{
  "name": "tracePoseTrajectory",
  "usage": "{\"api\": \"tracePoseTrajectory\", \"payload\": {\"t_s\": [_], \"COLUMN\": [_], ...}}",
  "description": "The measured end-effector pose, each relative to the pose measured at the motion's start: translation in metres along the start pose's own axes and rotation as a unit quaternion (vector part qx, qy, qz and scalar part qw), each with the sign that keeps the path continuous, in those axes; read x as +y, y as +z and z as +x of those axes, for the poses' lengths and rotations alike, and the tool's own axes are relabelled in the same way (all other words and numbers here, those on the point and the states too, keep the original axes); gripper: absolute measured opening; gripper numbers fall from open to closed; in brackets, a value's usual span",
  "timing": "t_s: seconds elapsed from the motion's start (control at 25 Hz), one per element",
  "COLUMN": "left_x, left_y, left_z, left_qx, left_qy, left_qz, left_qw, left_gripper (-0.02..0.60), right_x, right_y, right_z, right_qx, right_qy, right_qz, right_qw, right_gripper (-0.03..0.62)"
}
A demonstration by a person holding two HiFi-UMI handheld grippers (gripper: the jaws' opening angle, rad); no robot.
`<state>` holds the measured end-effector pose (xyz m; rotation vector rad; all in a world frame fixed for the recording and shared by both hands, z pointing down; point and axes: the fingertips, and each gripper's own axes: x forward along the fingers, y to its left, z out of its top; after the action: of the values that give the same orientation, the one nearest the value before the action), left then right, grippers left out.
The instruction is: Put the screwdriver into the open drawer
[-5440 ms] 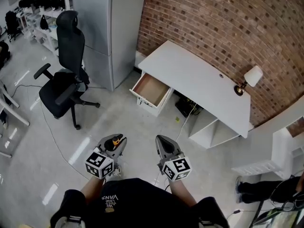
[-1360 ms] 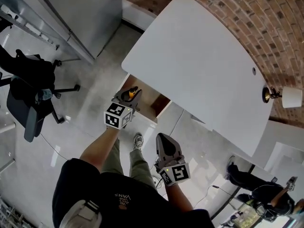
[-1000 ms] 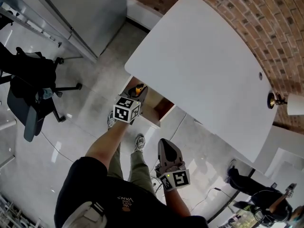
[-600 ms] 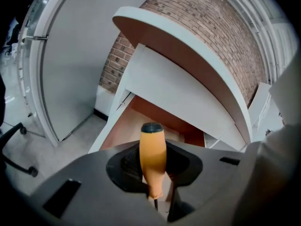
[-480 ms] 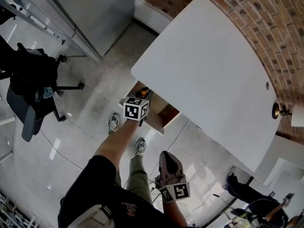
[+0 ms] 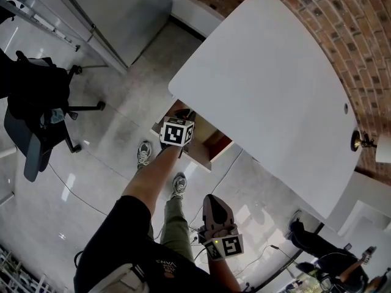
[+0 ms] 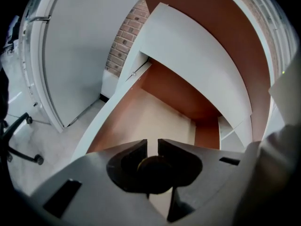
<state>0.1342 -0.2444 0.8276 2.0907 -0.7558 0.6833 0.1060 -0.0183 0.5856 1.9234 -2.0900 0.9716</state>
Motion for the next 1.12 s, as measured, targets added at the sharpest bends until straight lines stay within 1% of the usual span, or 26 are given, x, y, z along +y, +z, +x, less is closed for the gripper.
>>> {"api": "tracePoseTrajectory", "payload": {"t_s": [0.08,0.16,0.44,0.68,0.96,1.12], "left_x": [0.005,0.008,0.013,0.012,0.013,0.014], "left_y": [-0.002,-0.003,-0.006,-0.007,-0.004,-0.005], "left_z": [0.002,0.004,0.011,0.011,0.01,0.01], "left_qx": [0.014,0.019,0.043,0.044,0.039,0.042], "left_qy": [0.005,0.005,0.009,0.004,0.008,0.005], "left_qz": [0.004,0.004,-0.008,-0.01,-0.015,-0.019], "left_qw": [0.9999,0.9998,0.999,0.999,0.9991,0.9989], "left_gripper": [0.075,0.075,0.075,0.094,0.124,0.126], "right_x": [-0.002,-0.002,-0.003,0.0,0.0,0.001], "right_y": [-0.002,-0.002,0.0,0.002,0.001,0.001], "right_z": [0.002,0.004,0.013,0.017,0.016,0.016], "right_qx": [0.005,0.003,0.003,0.003,0.007,0.008], "right_qy": [-0.006,-0.004,-0.001,0.004,0.005,0.005], "right_qz": [0.003,0.002,0.005,0.005,0.005,0.004], "right_qw": [1.0,1.0,1.0,1.0,1.0,1.0], "right_gripper": [-0.006,-0.006,-0.006,-0.006,-0.006,-0.006]}}
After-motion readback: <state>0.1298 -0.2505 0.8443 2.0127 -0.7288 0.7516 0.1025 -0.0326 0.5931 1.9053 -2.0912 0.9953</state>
